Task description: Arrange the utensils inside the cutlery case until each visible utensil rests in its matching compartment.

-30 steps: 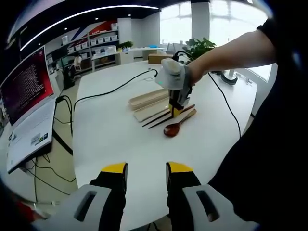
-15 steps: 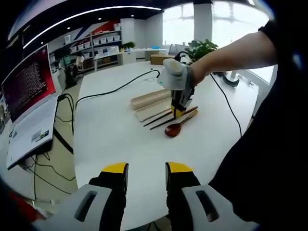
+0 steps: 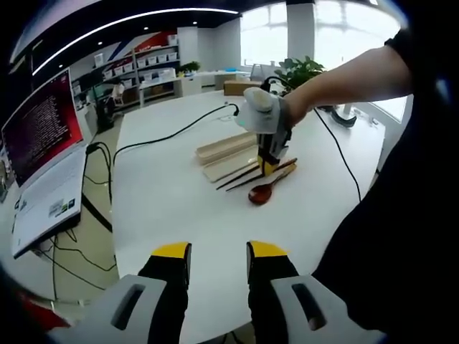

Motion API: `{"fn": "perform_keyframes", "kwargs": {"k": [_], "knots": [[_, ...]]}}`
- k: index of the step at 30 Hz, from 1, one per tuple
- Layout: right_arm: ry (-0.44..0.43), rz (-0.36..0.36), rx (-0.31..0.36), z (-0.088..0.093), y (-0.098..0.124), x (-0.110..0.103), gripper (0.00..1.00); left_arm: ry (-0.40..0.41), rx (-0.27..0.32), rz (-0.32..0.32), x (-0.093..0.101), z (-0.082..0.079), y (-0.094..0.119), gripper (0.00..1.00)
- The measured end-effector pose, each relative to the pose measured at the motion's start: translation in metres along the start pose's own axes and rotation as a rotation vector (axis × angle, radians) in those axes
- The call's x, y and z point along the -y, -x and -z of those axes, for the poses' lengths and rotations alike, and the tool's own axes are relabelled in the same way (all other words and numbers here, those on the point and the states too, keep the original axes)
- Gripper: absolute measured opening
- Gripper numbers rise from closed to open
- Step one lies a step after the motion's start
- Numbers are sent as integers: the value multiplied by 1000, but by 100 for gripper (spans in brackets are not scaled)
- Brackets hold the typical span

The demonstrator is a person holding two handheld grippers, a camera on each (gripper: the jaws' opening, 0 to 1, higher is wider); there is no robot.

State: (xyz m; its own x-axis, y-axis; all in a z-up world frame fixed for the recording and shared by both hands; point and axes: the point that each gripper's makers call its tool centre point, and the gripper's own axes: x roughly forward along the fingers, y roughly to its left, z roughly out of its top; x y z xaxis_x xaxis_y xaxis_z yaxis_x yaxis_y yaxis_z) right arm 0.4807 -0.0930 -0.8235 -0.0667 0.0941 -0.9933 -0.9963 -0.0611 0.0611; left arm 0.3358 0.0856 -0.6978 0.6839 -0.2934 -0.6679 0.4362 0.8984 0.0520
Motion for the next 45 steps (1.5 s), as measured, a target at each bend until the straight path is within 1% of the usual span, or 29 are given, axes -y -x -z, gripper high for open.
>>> {"fn": "perform_keyframes", "kwargs": {"k": [11, 13, 15, 20, 24, 28, 34, 36, 41, 45], "knots": [[-6, -6, -6, 2, 0, 0, 0, 0, 0, 8, 1, -1, -4, 31], [1, -11, -3, 2, 0, -1, 0, 1, 1, 9, 1, -1, -4, 31], [2, -10, -13, 5, -1, -1, 0, 1, -1, 9, 1, 0, -4, 31], [-7, -9, -10, 5, 0, -1, 0, 3, -2, 8, 1, 0, -3, 31], [8, -6, -20, 5, 0, -1, 0, 4, -3, 7, 1, 1, -3, 31], [5, -6, -21, 5, 0, -1, 0, 6, -10, 9, 2, 4, -3, 31], [10, -7, -23, 6, 0, -1, 0, 17, -4, 5, 2, 4, -3, 31], [18, -13, -22, 5, 0, -3, 0, 18, -4, 6, 3, 5, -3, 31], [11, -1, 1, -1, 6, -1, 0, 20, -3, 7, 4, 6, -3, 31], [22, 1, -8, 0, 6, -2, 0, 26, -1, 8, 4, 6, -2, 31]]}}
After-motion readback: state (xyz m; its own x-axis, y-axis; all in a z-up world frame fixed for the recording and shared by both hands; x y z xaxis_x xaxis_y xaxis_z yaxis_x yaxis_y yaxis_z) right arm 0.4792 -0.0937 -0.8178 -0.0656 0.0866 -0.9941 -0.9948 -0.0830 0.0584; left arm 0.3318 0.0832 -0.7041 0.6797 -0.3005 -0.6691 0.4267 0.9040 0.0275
